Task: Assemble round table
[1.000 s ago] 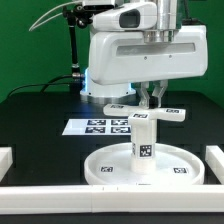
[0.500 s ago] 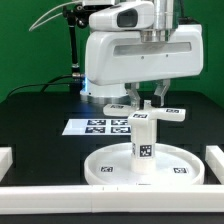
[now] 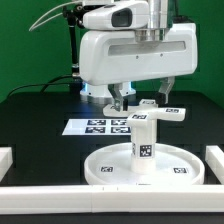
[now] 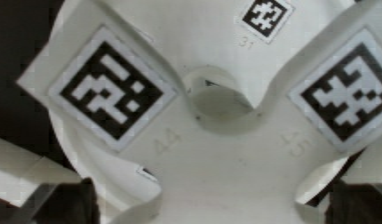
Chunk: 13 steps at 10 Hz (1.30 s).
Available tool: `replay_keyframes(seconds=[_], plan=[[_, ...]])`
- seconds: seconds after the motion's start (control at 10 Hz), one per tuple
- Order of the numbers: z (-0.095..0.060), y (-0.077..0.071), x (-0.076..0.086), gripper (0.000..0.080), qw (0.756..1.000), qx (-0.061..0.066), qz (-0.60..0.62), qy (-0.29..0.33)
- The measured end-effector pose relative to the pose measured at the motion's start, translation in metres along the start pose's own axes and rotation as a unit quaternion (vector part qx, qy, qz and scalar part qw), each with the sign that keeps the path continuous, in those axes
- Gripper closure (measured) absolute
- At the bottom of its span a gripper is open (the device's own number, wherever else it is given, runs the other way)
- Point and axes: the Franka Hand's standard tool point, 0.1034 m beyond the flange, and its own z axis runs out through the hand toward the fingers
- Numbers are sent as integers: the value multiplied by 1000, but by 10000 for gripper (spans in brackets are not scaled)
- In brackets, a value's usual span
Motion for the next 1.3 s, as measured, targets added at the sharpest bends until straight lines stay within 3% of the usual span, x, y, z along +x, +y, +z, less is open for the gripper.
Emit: replay_keyframes(seconds=[0.3,1.3], plan=[[5,4,-5,151,1000,1,5,-4],[5,-3,0,151,1000,1,21,-3]])
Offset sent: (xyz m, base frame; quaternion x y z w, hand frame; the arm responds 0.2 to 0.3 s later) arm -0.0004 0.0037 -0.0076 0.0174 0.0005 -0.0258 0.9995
